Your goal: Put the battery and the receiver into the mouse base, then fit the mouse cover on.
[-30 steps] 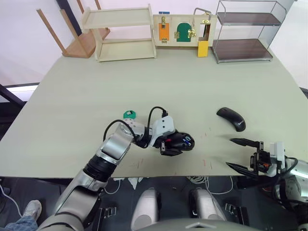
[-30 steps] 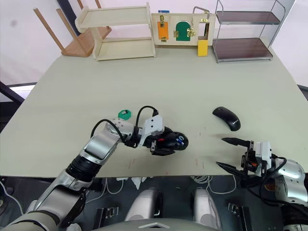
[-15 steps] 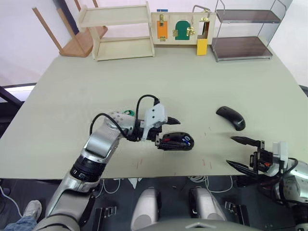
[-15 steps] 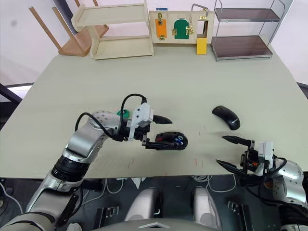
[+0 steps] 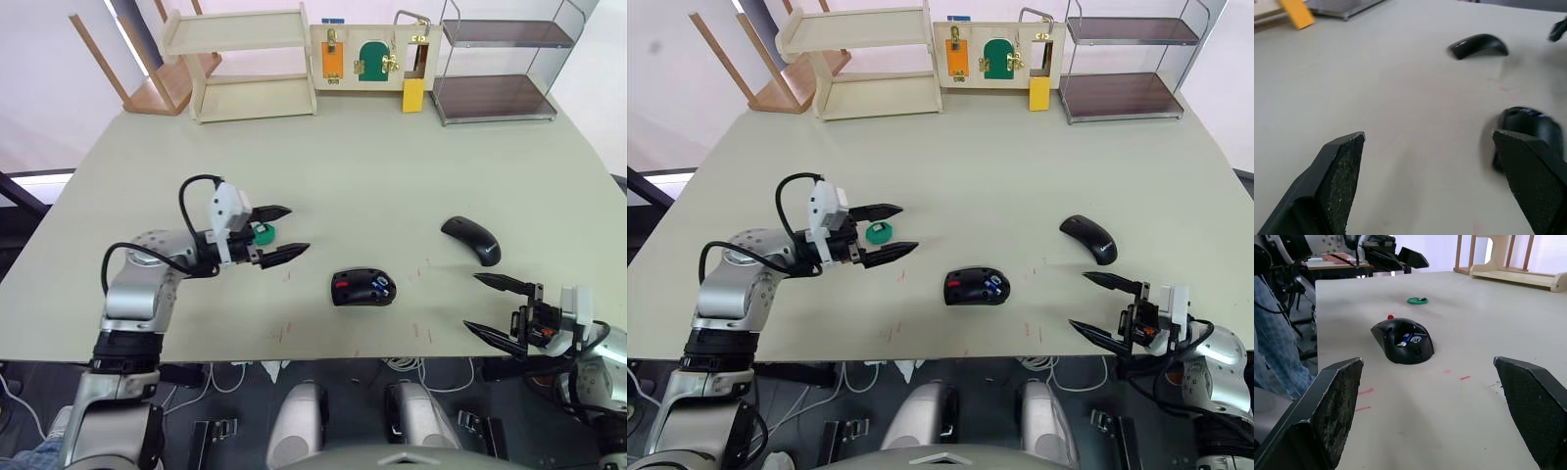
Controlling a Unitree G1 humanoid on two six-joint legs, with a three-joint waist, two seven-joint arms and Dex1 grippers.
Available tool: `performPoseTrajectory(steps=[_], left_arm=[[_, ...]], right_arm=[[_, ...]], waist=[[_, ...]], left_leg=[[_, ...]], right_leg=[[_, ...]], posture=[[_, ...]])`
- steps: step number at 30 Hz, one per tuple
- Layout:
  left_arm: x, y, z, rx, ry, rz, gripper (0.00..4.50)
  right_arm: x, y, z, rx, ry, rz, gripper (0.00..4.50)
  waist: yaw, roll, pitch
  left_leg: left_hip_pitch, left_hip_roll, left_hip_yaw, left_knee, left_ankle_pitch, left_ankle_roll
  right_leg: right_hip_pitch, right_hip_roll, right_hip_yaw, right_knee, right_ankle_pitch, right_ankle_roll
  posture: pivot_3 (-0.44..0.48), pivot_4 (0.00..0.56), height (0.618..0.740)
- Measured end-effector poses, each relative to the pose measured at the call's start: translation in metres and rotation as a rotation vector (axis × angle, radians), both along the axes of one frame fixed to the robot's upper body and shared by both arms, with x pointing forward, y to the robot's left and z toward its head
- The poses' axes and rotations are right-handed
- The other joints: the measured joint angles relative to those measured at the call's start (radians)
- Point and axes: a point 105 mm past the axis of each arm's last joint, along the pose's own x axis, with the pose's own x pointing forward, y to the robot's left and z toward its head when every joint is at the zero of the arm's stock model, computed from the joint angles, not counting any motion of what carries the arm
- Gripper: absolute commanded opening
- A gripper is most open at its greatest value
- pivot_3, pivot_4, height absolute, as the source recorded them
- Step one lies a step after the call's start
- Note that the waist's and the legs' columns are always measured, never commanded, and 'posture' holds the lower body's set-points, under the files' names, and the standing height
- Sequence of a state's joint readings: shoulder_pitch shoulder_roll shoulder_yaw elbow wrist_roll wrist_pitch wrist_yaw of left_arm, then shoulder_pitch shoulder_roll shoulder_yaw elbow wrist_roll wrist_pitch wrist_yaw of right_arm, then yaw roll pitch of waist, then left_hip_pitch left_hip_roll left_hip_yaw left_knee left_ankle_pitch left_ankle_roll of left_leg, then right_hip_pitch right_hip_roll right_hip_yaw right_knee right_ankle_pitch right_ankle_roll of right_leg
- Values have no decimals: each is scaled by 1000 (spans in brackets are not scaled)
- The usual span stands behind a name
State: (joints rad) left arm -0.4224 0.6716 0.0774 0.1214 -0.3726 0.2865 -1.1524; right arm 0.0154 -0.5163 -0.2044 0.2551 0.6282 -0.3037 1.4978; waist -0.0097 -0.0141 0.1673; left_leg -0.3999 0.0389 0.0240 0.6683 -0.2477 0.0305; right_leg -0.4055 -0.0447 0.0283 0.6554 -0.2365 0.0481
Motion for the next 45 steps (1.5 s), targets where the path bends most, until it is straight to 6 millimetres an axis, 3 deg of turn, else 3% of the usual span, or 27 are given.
performPoseTrajectory(steps=[4, 8, 17, 25, 33, 37, 40, 45], left_arm=[[15, 30, -5, 63, 2, 24, 4433], [25, 42, -6, 71, 2, 39, 4433], [32, 52, -15, 64, 29, 48, 4433], [29, 49, -35, 46, 47, 64, 4433], [31, 52, -27, 39, -6, 98, 4433], [28, 67, -21, 41, -24, 138, 4433], [23, 75, -18, 46, -26, 136, 4433], [20, 84, -23, 50, 11, 119, 4433]], right_arm=[[1, 1, 1, 6, -6, 0, 4500], [1, 2, 1, 9, -5, -5, 4500], [0, 2, 1, 10, -6, -11, 4500], [-8, -2, -6, 15, 35, -26, 4500], [-16, -24, -2, 5, 13, -94, 4500], [-17, -30, 2, -10, -22, -134, 4500], [-18, -28, 5, -10, -35, -139, 4500], [-20, -3, 10, -5, -52, -97, 4500]], waist=[[-1, 0, 0], [0, -1, 1], [-2, -3, 2], [0, -4, 3], [-3, -4, 3], [-5, -4, 3], [-2, -4, 3], [3, -5, 3]], left_leg=[[0, 0, 4, 0, 0, 0], [-1, 0, 5, 0, 0, 0], [-1, 0, 5, 0, 0, 0], [-2, 0, 5, 0, 0, 0], [-1, 0, 6, 0, 0, 0], [-1, 1, 6, -1, 0, 0], [-2, 1, 6, -1, 0, 0], [-2, 1, 7, 0, 0, 0]], right_leg=[[0, 0, -1, 0, 0, 0], [0, 0, -1, 0, 1, 0], [-1, 0, -1, 1, 2, 1], [-1, 0, -1, 1, 3, 1], [-2, 0, -1, 2, 2, 1], [-2, 0, -1, 3, 3, 1], [-3, 0, -1, 3, 3, 1], [-3, 0, -1, 3, 2, 1]], posture=[[0, 150, 740], [0, 150, 740], [0, 150, 740], [0, 150, 740], [0, 150, 740], [0, 150, 740], [0, 150, 740], [0, 150, 740]])
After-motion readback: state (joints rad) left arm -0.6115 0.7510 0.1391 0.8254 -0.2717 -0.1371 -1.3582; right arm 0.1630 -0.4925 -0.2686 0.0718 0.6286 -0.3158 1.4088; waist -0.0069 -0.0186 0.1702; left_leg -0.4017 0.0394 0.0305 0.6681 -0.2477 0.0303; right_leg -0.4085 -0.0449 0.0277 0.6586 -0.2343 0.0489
